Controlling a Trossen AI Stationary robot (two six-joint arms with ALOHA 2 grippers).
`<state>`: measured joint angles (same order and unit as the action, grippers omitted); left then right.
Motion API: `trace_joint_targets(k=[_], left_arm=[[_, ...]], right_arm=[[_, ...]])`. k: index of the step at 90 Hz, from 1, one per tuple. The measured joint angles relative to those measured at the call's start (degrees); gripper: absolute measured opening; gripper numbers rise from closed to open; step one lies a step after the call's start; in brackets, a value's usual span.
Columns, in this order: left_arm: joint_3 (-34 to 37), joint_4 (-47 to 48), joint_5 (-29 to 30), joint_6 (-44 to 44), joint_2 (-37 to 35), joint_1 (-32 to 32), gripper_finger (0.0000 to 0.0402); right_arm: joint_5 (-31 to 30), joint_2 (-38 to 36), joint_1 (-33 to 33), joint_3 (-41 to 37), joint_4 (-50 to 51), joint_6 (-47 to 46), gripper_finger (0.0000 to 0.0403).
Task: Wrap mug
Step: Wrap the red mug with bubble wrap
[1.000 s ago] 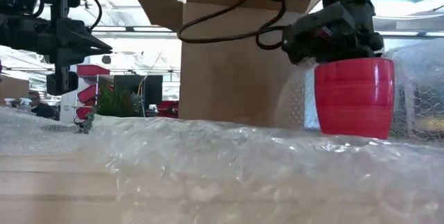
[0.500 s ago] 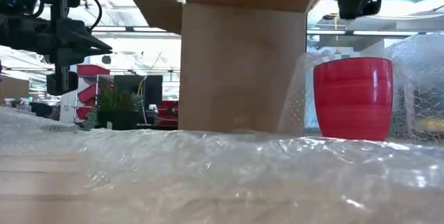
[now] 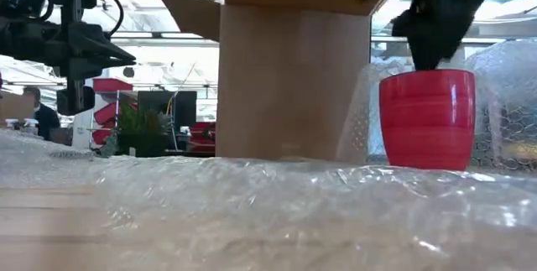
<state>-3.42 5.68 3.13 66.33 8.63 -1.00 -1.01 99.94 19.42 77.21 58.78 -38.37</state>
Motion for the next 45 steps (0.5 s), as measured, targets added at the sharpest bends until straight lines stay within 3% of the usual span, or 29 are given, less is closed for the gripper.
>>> trace_joint_targets(k=[12,30,45], left_arm=[[0.0,0.0,0.0,0.3,0.0,0.0,0.0],[0.0,0.0,0.0,1.0,0.0,0.0,0.0],[0.0,0.0,0.0,1.0,0.0,0.0,0.0]], right_arm=[[-0.4,4.1,0.0,0.0,-1.5,-1.5,0.0201],[2.0,4.9,0.3,0.0,-2.1,-2.3,0.003],[2.4,1.4,0.9,0.0,-2.4,-2.4,0.0015]])
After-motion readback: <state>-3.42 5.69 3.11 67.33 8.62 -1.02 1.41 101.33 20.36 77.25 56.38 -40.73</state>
